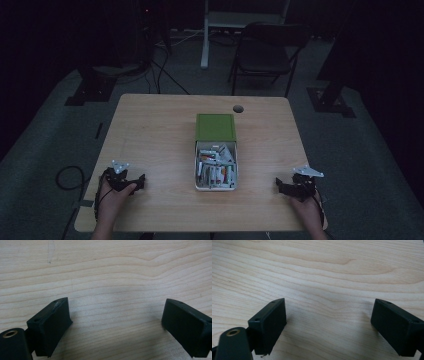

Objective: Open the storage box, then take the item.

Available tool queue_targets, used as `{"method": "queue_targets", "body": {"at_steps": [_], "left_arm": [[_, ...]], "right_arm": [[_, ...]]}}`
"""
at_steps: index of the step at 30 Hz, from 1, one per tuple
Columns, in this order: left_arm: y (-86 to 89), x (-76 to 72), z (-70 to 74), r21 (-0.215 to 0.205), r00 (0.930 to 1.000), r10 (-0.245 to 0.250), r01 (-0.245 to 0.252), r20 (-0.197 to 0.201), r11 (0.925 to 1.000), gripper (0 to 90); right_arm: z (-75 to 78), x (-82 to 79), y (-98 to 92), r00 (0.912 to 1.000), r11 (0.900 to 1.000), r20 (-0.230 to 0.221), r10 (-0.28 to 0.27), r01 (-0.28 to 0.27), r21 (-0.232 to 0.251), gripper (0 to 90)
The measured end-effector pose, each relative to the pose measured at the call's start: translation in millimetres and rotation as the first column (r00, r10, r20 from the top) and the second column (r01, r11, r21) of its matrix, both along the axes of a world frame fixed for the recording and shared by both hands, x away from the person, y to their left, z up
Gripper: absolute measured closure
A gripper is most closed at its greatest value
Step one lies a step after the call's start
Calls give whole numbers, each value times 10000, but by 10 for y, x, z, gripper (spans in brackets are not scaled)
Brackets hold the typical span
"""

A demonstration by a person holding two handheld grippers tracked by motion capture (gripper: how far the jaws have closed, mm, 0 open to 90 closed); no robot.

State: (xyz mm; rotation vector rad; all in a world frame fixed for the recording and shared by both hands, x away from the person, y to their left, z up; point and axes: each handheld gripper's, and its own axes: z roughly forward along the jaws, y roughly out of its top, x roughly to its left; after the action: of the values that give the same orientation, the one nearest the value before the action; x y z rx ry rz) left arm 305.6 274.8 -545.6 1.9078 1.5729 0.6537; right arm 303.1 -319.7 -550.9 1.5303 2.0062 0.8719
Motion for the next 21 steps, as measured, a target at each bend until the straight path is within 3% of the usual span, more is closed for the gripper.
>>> {"method": "queue_targets", "body": {"at_steps": [9, 21], "left_arm": [[0, 0, 1, 2, 10000, -3, 3, -9, 10000, 83], [-1, 2, -1, 6, 10000, -4, 4, 2, 10000, 82]], "right_arm": [[1, -12, -8, 9999, 9999, -17, 140, -140, 12, 124], [60, -54, -3, 9978, 9990, -558, 345, -328, 306, 128]]}}
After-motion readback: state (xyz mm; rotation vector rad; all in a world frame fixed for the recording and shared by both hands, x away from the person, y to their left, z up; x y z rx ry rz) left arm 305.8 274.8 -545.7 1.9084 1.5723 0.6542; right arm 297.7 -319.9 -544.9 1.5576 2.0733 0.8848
